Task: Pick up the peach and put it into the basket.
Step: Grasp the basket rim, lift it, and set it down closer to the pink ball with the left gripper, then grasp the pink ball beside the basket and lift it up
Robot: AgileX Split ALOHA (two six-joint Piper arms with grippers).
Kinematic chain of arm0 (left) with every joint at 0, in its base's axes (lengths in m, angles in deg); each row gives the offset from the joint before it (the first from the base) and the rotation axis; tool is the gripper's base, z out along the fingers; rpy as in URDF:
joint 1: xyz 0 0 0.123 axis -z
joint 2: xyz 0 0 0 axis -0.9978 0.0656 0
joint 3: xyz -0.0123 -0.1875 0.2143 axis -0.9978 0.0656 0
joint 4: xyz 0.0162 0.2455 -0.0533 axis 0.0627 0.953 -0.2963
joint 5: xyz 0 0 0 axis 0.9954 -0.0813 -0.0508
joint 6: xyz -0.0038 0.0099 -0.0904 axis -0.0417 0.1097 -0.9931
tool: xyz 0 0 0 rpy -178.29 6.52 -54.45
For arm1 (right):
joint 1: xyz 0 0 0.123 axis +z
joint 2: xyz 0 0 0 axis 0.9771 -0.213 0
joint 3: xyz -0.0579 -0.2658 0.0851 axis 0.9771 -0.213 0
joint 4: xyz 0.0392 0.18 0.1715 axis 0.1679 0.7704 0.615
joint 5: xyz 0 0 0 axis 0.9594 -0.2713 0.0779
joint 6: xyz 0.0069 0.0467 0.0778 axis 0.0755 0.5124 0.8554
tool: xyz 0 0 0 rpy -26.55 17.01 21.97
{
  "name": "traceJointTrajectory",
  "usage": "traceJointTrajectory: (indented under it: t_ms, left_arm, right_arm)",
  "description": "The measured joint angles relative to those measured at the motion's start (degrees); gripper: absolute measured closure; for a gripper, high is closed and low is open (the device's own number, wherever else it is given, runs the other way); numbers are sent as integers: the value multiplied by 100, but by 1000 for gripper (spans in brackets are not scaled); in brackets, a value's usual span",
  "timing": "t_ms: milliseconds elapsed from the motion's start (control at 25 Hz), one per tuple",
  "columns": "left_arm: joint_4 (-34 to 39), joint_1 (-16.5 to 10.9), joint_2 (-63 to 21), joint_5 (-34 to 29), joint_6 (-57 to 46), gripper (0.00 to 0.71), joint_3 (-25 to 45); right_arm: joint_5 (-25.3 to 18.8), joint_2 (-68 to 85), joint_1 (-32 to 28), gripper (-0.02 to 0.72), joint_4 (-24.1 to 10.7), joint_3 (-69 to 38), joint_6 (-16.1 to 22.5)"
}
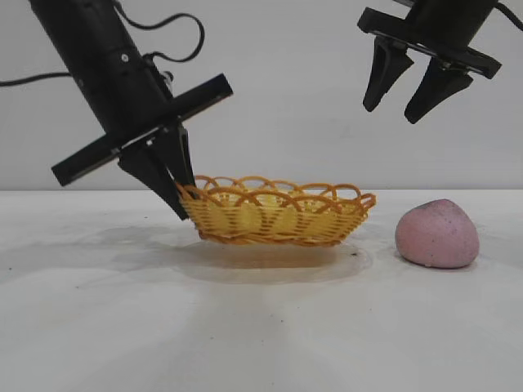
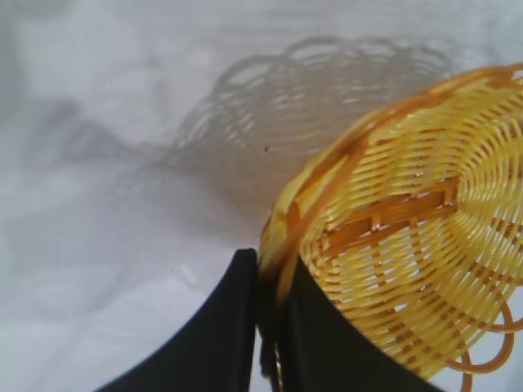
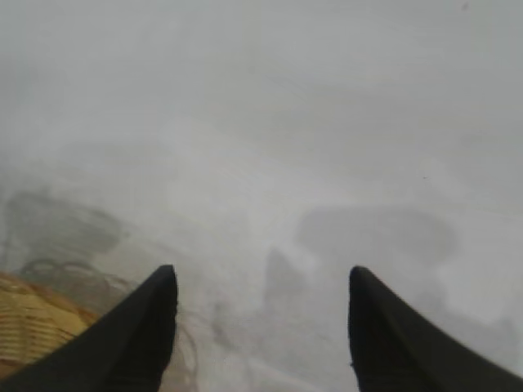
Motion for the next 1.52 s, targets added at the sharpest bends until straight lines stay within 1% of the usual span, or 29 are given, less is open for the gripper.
traceJointTrajectory:
  t_ms: [120,160,240,280,320,440,520,560,680,800,920,1040,1120,1240,1280,1360,1440,1520]
  left_arm:
    - [-61,0,48,12,0,710,0]
    - [-70,0,48,12,0,639,0]
    - [-74,0,48,-11,0,639,0]
    - [-84,0,48,-24,0,563,0]
    - [-97,0,48,-45,0,511,0]
    - [-133,0,48,-122,0,318,0]
    - [-146,0,48,-159,0,224,0]
    - [-146,0,48,-207,13,190,0]
    - [63,0,24,-376,21,194,0]
    - [529,0,-210,-504,21,194,0]
    - [1111,0,-656,-597,21,194,0]
    - [2019,0,-1145,-608,21,194,0]
    - [2957,0,-1392,-648,25,194,-11]
    - [4175,0,-1548,-940,25,194,-18]
    - [4464,-13,-1548,-1066,14,194,-18]
    - [4692,-131,-1548,-1249,3,194,-18]
    - [4777,-350,-1548,-1328,3,194,-18]
    - [4774,-688,-1548,-1377,-5,194,-18]
  right_arm:
    - [-12,0,0,273,0,0,0]
    - [-25,0,0,273,0,0,0]
    - [-37,0,0,273,0,0,0]
    - [-49,0,0,273,0,0,0]
    - [-75,0,0,273,0,0,0]
    - [-128,0,0,273,0,0,0]
    - [-136,0,0,273,0,0,0]
    - [-136,0,0,273,-4,0,0]
    - [-166,0,0,273,-13,0,0]
    - [-176,0,0,273,-25,0,0]
    - [-199,0,0,273,-25,0,0]
    - [-209,0,0,273,-25,0,0]
    - [-222,0,0,273,-25,0,0]
    - [-255,0,0,273,-25,0,0]
    - [-282,0,0,273,-25,0,0]
    - [-294,0,0,273,-25,0,0]
    - [-305,0,0,273,-25,0,0]
    - [-305,0,0,273,-36,0,0]
